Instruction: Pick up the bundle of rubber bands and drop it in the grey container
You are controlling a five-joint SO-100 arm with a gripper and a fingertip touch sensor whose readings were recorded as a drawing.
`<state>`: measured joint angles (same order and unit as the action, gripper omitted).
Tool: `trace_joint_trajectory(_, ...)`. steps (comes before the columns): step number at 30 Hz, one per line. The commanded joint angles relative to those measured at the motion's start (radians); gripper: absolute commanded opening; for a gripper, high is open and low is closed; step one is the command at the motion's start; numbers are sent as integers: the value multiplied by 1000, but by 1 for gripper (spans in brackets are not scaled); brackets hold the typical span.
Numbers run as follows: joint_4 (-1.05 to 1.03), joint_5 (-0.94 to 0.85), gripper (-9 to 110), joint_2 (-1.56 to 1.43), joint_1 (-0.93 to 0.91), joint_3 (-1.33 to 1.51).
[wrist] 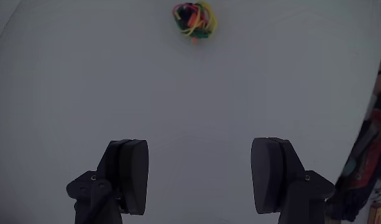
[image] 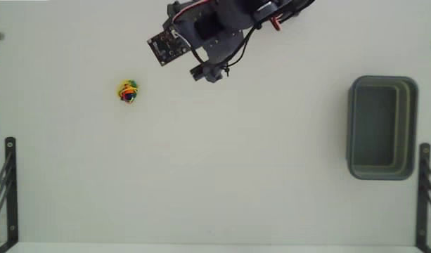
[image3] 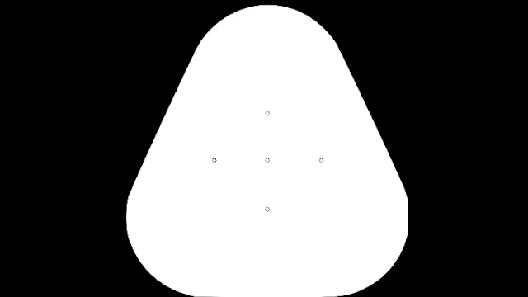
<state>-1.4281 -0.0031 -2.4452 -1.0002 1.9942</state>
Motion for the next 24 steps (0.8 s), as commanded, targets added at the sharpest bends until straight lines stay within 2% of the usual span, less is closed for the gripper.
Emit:
trace_joint_trajectory(1, -2, 3, 110, -35, -26, 5)
trace_joint_trajectory(24, -2, 3, 110, -35, -43, 5)
